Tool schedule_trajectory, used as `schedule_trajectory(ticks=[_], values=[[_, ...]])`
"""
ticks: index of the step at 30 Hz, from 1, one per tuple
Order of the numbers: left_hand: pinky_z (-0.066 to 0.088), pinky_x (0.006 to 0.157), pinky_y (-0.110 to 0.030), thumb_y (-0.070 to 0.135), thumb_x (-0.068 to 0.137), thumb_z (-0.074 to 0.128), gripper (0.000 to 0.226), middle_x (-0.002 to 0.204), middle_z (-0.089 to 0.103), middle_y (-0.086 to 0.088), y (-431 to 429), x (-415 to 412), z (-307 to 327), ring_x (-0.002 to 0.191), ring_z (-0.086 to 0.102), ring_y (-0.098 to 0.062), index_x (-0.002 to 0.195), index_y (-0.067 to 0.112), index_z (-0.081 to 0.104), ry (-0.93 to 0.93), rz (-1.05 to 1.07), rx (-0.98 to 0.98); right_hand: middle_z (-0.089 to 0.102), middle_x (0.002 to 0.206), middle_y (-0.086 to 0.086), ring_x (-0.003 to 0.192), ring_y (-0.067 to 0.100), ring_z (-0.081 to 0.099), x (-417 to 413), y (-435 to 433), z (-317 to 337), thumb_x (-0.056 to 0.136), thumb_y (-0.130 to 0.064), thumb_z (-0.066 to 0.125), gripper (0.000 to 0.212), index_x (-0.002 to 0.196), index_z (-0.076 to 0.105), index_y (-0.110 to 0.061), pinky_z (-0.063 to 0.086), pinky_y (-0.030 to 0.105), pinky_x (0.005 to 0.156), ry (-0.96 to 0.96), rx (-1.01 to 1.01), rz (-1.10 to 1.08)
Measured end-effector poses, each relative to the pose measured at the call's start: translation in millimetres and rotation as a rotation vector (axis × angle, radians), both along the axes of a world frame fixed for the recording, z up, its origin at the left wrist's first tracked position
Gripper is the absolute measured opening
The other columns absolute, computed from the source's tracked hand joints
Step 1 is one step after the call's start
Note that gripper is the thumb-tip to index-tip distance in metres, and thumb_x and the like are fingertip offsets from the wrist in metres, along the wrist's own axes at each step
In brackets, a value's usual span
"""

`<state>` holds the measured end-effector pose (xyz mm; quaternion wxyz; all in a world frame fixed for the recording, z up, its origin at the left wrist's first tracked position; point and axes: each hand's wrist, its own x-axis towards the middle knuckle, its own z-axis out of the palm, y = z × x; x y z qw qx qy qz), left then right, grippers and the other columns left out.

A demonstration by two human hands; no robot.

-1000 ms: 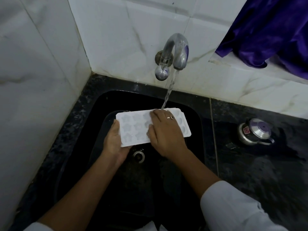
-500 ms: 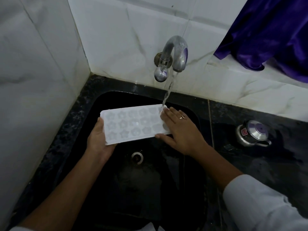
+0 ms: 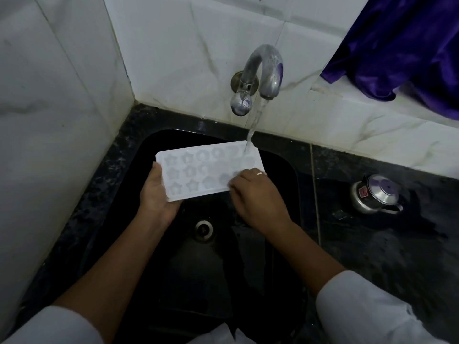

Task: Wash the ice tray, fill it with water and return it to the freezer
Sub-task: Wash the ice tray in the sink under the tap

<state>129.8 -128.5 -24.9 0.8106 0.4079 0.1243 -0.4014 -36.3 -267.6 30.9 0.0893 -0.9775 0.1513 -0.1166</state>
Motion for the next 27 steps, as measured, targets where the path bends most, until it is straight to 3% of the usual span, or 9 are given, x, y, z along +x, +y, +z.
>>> schedule_trajectory(ticks=[4, 9, 14, 19, 24, 27], values=[[0.058, 0.092, -0.049, 0.053, 0.110, 0.036, 0.058, 0.130, 0.073, -0.016, -12.8, -11.0, -0.3, 0.116, 0.073, -0.033, 0.136, 0.010, 0.065, -0.012, -0.001, 0.047, 0.065, 0.093, 0.005, 0.090, 0.024, 0.058, 1.4, 11.3, -0.1, 0.095, -0.020, 0.060, 0.014, 0.095, 0.071, -0.011, 0.047, 0.036, 0.083, 0.042, 0.123, 0.062], [0.058, 0.094, -0.050, 0.053, 0.111, 0.036, 0.057, 0.130, 0.074, -0.014, -15.4, -12.1, -5.5, 0.117, 0.072, -0.033, 0.138, 0.012, 0.064, -0.018, 0.000, 0.078, 0.062, 0.088, 0.002, 0.086, 0.022, 0.057, -19.9, -11.0, -0.5, 0.091, -0.024, 0.055, 0.020, 0.087, 0.070, -0.012, 0.050, 0.042, 0.076, 0.023, 0.131, -0.170], [0.060, 0.087, -0.046, 0.053, 0.110, 0.038, 0.059, 0.134, 0.071, -0.017, -38.1, -33.2, -7.0, 0.121, 0.070, -0.037, 0.145, 0.010, 0.060, 0.052, -0.021, 0.091, 0.066, 0.095, 0.005, 0.092, 0.024, 0.058, -0.9, 28.8, 1.8, 0.088, -0.022, 0.052, 0.025, 0.094, 0.073, -0.009, 0.047, 0.038, 0.084, 0.078, 0.250, 0.006], [0.057, 0.099, -0.053, 0.051, 0.111, 0.037, 0.058, 0.134, 0.071, -0.017, -46.9, -35.0, -9.1, 0.123, 0.069, -0.036, 0.145, 0.010, 0.059, 0.078, -0.006, 0.036, 0.069, 0.093, 0.003, 0.091, 0.025, 0.060, -16.6, -2.2, 3.8, 0.087, -0.018, 0.053, 0.026, 0.095, 0.076, -0.012, 0.051, 0.043, 0.086, 0.028, 0.187, -0.180], [0.062, 0.083, -0.043, 0.052, 0.110, 0.039, 0.059, 0.131, 0.072, -0.019, -67.1, -52.4, 6.1, 0.115, 0.072, -0.035, 0.142, 0.008, 0.062, 0.122, -0.079, 0.047, 0.069, 0.096, 0.006, 0.093, 0.024, 0.060, -1.1, 18.1, 8.2, 0.087, -0.007, 0.059, 0.021, 0.098, 0.077, -0.009, 0.049, 0.038, 0.089, 0.069, 0.216, -0.023], [0.063, 0.083, -0.047, 0.050, 0.111, 0.037, 0.054, 0.126, 0.075, -0.017, -67.1, -48.5, 6.7, 0.110, 0.074, -0.035, 0.137, 0.011, 0.064, 0.102, -0.067, 0.036, 0.071, 0.094, 0.005, 0.092, 0.024, 0.062, -13.7, -9.1, 10.5, 0.087, -0.002, 0.061, 0.021, 0.096, 0.078, -0.010, 0.051, 0.041, 0.090, 0.042, 0.204, -0.133]])
